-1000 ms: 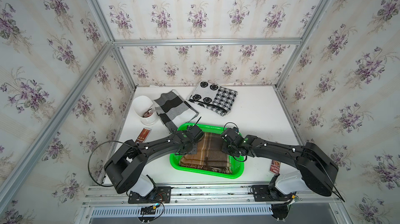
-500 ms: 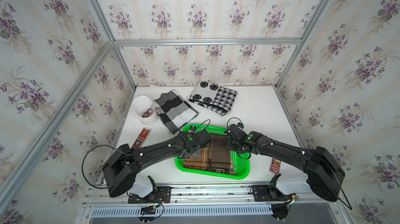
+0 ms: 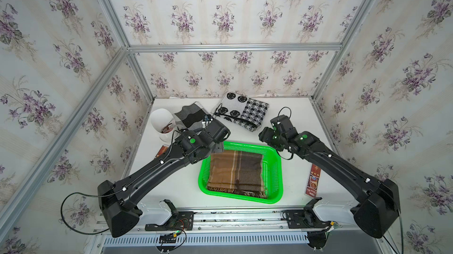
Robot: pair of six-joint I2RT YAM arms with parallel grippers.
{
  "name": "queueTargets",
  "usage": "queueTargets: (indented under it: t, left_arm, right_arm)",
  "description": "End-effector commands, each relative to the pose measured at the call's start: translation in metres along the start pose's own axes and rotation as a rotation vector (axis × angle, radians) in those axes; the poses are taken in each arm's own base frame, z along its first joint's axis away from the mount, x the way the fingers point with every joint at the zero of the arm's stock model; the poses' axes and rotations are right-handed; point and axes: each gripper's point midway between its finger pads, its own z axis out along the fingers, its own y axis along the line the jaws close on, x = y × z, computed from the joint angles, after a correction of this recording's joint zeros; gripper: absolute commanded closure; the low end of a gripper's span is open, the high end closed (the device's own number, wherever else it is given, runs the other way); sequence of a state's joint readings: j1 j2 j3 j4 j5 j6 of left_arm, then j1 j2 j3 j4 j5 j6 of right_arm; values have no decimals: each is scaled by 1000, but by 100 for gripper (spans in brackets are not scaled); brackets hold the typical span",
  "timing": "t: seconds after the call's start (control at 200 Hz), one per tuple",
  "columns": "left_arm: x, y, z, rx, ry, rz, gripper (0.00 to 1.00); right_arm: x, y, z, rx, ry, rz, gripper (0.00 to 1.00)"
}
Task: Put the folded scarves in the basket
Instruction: Pick up the scarf at the center of the board.
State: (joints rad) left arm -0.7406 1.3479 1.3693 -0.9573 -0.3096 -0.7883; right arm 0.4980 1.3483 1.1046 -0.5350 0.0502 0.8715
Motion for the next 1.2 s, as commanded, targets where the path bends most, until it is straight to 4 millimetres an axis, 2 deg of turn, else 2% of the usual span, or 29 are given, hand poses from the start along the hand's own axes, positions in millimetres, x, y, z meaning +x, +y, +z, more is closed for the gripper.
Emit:
queueTargets:
  t: [0.0,0.025,0.1,0.215,0.305,0.455,0.564,0.679,0.844,0.969,1.024,1.104,1.194]
  left_arm:
    - [-34,-9,9,66,-17,17,31]
    - [-38,-10,19,64,0,12,31]
    - [-57,-12,31,91,15,-16,31]
    - [-74,-17,48,120,17,-57,31]
    - [-76,-20,57,135,32,-79,32]
    - [-75,-25,63,150,48,-81,33]
    - [-72,-22,63,137,50,-78,33]
    - [-69,-19,64,131,50,-80,34]
    - [-68,-18,64,132,50,-83,35]
    - [-67,-18,65,129,50,-81,35]
    - [-68,-19,64,132,49,-81,36]
    - [-68,-18,65,130,50,-81,36]
    - [-69,-19,65,132,48,-80,36]
  right_arm:
    - [-33,3,28,-62,37,32,27]
    - [-42,2,36,-63,34,47,26]
    - [-66,-8,62,-44,17,77,26]
    - [-83,-16,105,-87,65,160,26]
    - [-86,-13,135,-93,90,170,26]
    - [-69,-13,179,-109,195,225,28]
    - [-58,-12,196,-89,232,217,27]
    - [-42,-15,213,-117,300,283,27]
    - [-37,-2,219,-181,325,324,24]
    - [-34,-4,220,-167,334,360,26]
    - [-32,-6,221,-156,336,374,32]
    - [-32,-10,223,-141,328,388,46]
    - [-31,-19,226,-98,313,388,74]
